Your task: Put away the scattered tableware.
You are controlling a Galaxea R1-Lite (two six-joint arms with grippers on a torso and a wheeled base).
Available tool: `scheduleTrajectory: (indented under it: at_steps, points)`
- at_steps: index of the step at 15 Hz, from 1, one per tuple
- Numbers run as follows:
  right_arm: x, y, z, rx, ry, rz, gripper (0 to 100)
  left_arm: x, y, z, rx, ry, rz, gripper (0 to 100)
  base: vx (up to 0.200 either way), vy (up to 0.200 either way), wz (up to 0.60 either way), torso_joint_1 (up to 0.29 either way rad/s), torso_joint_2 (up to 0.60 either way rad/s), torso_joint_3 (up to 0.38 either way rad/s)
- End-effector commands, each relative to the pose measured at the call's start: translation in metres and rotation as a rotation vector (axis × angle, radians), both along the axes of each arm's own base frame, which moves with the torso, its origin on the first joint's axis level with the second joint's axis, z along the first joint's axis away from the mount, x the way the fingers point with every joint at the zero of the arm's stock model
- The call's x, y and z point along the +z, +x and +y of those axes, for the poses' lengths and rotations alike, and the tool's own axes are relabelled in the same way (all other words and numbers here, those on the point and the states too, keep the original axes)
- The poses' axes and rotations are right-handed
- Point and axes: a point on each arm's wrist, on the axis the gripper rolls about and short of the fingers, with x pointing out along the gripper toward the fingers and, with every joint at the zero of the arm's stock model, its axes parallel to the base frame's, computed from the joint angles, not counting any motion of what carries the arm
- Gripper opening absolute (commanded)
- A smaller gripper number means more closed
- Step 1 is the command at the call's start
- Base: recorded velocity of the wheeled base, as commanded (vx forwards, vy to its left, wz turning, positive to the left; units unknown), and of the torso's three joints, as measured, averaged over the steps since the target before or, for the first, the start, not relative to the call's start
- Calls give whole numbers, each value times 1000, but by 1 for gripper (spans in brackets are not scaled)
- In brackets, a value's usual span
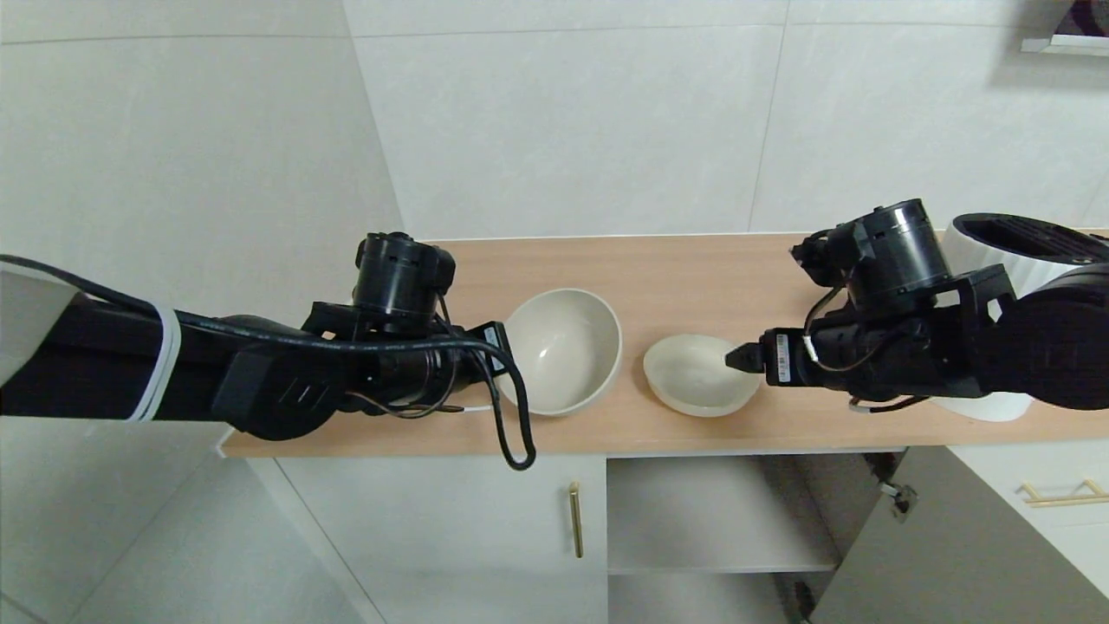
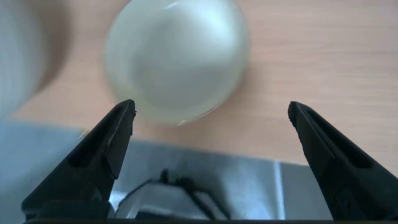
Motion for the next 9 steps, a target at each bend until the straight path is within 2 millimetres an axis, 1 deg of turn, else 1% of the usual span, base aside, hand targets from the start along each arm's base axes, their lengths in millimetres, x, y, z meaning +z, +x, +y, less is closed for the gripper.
scheduleTrajectory:
  at_steps: [1, 4, 7, 9]
  points:
    - [-14, 13, 6, -51, -38, 4, 100, 3, -1, 1, 0, -4, -8, 0, 0, 0, 0, 0, 0, 0]
    - [-29, 28, 13, -89, -53, -17, 100, 4, -2, 0, -1, -6, -12, 0, 0, 0, 0, 0, 0, 0]
    - [-36, 34, 16, -106, -42, -15, 100, 4, -2, 1, 0, -6, -11, 0, 0, 0, 0, 0, 0, 0]
    - [-45, 39, 19, -106, -46, -7, 100, 4, -2, 0, -1, -6, -11, 0, 0, 0, 0, 0, 0, 0]
